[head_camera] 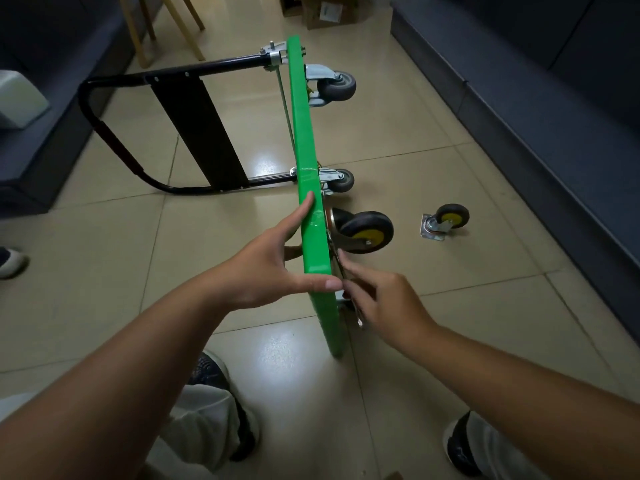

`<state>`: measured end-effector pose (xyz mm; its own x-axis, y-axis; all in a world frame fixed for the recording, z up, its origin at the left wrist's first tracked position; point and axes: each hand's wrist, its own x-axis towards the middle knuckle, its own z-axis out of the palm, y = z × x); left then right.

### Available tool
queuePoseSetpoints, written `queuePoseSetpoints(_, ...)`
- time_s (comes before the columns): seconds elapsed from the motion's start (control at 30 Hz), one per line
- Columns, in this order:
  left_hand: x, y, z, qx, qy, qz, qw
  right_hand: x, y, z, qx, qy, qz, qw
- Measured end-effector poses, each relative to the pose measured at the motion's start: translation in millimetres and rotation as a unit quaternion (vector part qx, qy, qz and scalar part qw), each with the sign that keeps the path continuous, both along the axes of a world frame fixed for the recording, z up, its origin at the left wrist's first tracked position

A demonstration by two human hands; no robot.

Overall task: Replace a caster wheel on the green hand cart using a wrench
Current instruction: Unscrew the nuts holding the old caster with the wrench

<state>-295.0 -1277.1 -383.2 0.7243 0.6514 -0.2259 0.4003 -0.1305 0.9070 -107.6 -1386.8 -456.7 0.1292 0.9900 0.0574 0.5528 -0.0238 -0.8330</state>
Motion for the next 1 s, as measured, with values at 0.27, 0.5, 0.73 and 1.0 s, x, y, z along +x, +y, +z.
queuePoseSetpoints(0.27,0.4,-0.2,-1.5,0.009,0.019,0.007,1.000,-18.7,17.2,-51.4,0.122,0.006,-0.056,0.991)
queuePoseSetpoints(0.5,8.1,-3.8,7.3,0.035,0.040,-0.013,0.998,29.0,-15.2,-11.8,0.026,-0.046,0.013,0.999)
queuePoseSetpoints(0.73,3.7,-4.3,5.2,0.046,0.042,-0.018,0.998,21.9,-7.1,77.8,-0.214,0.278,-0.115,0.929)
queuePoseSetpoints(1.0,0.7,-2.1,3.4,0.049,0.031,-0.013,0.998,3.4,25.9,116.4,-0.299,0.316,-0.087,0.896)
